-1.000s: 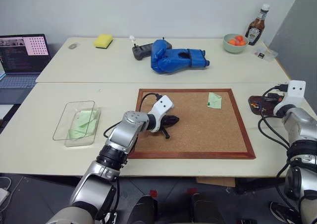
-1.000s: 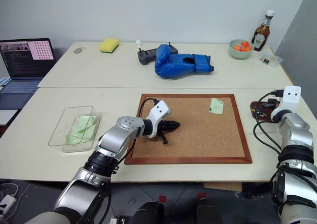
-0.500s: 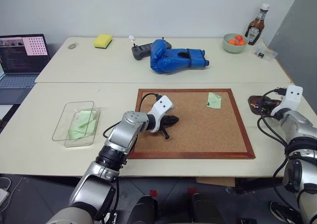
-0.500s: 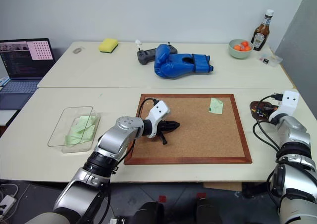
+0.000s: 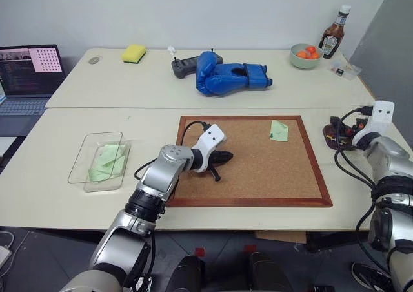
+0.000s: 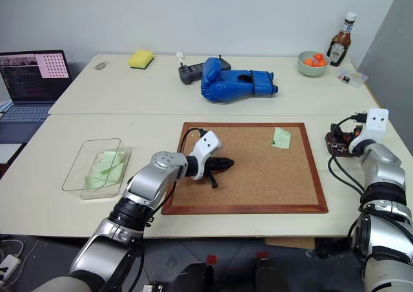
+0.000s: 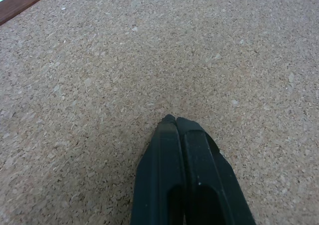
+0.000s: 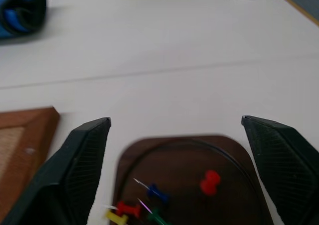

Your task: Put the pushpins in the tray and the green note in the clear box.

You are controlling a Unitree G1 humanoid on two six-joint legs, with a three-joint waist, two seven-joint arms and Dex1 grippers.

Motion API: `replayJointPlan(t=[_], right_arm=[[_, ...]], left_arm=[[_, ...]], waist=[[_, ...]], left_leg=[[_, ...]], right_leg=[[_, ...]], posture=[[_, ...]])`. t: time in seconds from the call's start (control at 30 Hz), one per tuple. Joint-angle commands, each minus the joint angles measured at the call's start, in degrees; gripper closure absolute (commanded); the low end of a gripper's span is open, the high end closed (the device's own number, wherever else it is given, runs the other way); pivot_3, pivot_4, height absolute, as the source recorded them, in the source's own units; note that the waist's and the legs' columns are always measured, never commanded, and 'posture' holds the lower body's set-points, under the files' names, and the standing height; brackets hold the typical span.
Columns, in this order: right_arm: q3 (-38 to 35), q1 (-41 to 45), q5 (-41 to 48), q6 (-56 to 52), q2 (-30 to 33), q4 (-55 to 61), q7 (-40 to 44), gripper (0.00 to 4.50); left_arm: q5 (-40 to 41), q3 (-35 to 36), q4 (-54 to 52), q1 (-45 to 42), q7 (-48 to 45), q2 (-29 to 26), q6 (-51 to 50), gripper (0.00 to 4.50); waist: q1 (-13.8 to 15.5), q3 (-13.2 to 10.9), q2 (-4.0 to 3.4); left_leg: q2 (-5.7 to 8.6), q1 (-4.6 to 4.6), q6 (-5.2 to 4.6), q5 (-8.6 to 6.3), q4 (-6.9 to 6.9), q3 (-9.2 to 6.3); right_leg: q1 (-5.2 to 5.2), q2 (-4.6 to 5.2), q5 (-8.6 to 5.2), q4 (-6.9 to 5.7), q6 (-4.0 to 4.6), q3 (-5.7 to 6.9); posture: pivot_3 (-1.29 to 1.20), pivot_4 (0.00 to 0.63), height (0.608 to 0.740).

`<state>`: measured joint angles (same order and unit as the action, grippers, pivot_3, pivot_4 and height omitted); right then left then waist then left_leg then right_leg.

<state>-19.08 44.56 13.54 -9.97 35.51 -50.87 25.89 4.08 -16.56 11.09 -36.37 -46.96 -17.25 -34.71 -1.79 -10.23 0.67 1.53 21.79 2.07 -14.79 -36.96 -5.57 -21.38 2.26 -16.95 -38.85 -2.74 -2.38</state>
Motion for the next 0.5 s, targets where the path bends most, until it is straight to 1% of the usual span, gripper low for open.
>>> replayJointPlan(t=[0.03,0.13,0.3,0.5], right_arm=[[-1.39,1.51,3.09,0.82,-0.41,6.03,2.28,0.05],[0.04,1.18,4.19,0.25,-1.34,9.30,5.80,0.05],[7.08,-3.38,2.77,1.62,-3.67,17.13,15.04,0.05],[12.14,-6.52,3.23,-0.31,-8.23,22.94,18.29,0.05]], left_arm=[[-0.52,-3.07,2.41,1.66,-1.26,0.44,-1.74,4.50],[-0.52,-3.12,2.24,1.77,-1.26,0.43,-1.80,4.50],[-0.49,-3.11,1.99,2.00,-1.18,0.45,-1.84,4.50],[-0.40,-3.00,1.19,2.59,-1.07,0.19,-2.13,4.50]], waist=[[0.01,0.00,0.00],[0.01,0.00,0.00],[0.02,0.00,0.00],[0.05,0.00,0.00]], left_leg=[[0.00,0.00,0.00,0.00,0.00,0.00],[0.00,0.00,0.00,0.00,0.00,-0.02],[-0.02,0.00,0.00,0.00,0.00,-0.08],[-0.02,0.00,0.01,0.00,0.00,-0.26]], right_leg=[[0.00,0.00,0.00,0.00,0.00,0.00],[-0.01,0.00,0.00,0.00,0.00,-0.01],[0.00,0.00,0.00,0.00,0.00,0.04],[-0.03,0.00,0.00,-0.01,0.00,0.03]], posture=[[0.00,0.150,0.740],[0.00,0.150,0.740],[0.00,0.150,0.740],[0.00,0.150,0.740]])
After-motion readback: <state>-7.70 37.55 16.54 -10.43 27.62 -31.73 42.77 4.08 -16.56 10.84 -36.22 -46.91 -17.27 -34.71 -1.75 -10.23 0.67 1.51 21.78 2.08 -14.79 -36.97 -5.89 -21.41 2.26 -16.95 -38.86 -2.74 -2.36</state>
